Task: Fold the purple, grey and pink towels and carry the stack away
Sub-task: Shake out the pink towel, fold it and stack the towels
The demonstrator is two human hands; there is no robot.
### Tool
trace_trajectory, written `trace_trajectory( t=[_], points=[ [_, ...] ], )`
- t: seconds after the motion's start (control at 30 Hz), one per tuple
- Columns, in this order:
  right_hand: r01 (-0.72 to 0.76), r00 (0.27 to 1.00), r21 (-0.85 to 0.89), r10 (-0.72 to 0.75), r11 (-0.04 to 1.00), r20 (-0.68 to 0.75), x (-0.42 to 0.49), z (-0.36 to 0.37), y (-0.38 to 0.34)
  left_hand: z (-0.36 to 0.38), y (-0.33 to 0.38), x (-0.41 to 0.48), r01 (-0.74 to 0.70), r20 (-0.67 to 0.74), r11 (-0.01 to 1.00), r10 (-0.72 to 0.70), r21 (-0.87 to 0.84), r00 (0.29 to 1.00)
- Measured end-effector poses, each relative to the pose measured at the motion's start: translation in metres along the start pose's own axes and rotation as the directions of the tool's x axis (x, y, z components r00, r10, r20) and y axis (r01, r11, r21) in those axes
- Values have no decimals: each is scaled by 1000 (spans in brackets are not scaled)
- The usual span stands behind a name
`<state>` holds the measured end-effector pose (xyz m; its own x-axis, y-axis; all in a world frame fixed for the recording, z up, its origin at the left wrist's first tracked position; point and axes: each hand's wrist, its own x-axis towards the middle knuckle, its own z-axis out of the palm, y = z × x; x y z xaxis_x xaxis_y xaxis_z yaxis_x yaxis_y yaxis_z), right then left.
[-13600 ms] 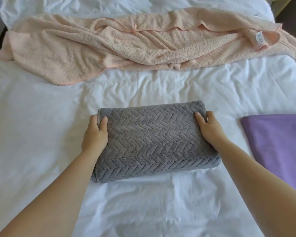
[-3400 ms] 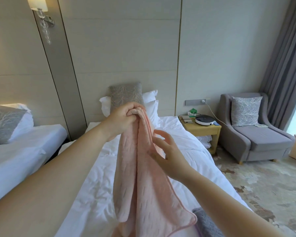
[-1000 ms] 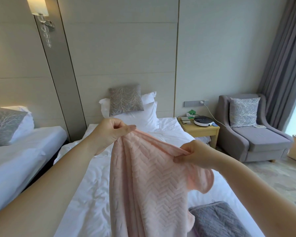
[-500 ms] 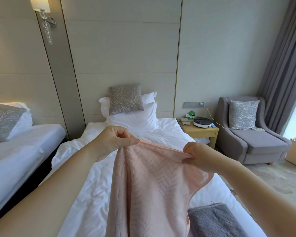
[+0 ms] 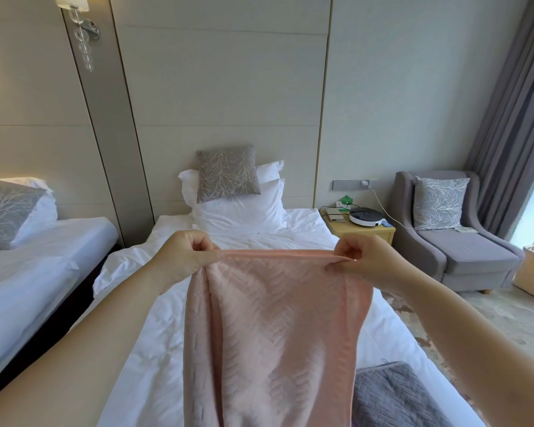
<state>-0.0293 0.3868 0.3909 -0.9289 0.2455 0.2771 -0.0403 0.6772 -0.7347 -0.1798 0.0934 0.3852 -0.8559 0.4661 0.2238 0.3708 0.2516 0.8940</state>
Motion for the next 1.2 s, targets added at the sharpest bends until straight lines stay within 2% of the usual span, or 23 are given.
trace_trajectory(
  t=[0.1,0.17,0.23,0.37,0.5,0.6,0.77,0.87,0.93,1.03,1.1,1.2],
  points=[
    [110,989,106,-119,988,86,1,9,-28,21,10,-7,-40,219,988,7,147,976],
    [166,965,154,-192,974,177,3,18,-44,47,24,-12,-131,384,984,75,122,920],
    [201,953,145,-227,969,201,5,27,-51,68,34,-15,-169,437,981,111,96,893],
    [108,972,245,-154,963,177,1,35,-43,74,38,-17,-175,314,984,156,33,936],
    [83,977,215,-122,973,173,-7,36,-28,70,34,-18,-130,237,991,137,-42,962],
    [119,967,180,-156,976,202,-11,43,-25,68,32,-17,-97,214,991,115,-92,970],
    [285,938,31,-285,958,196,-17,57,-25,63,34,-17,-92,226,978,133,-186,965],
    [301,951,-42,-297,953,86,-15,61,-26,61,35,-19,-115,233,968,167,-222,958],
    [276,961,12,-277,961,15,-13,61,-28,60,35,-20,-117,227,972,163,-204,960],
    [220,967,239,-244,946,76,-15,63,-28,60,37,-21,-108,197,974,148,-199,969],
    [190,971,321,-225,928,75,-17,67,-27,59,36,-20,-110,161,976,142,-190,977],
    [212,977,237,-213,948,-19,-18,75,-25,60,35,-21,-119,132,969,149,-217,980]
  ],
)
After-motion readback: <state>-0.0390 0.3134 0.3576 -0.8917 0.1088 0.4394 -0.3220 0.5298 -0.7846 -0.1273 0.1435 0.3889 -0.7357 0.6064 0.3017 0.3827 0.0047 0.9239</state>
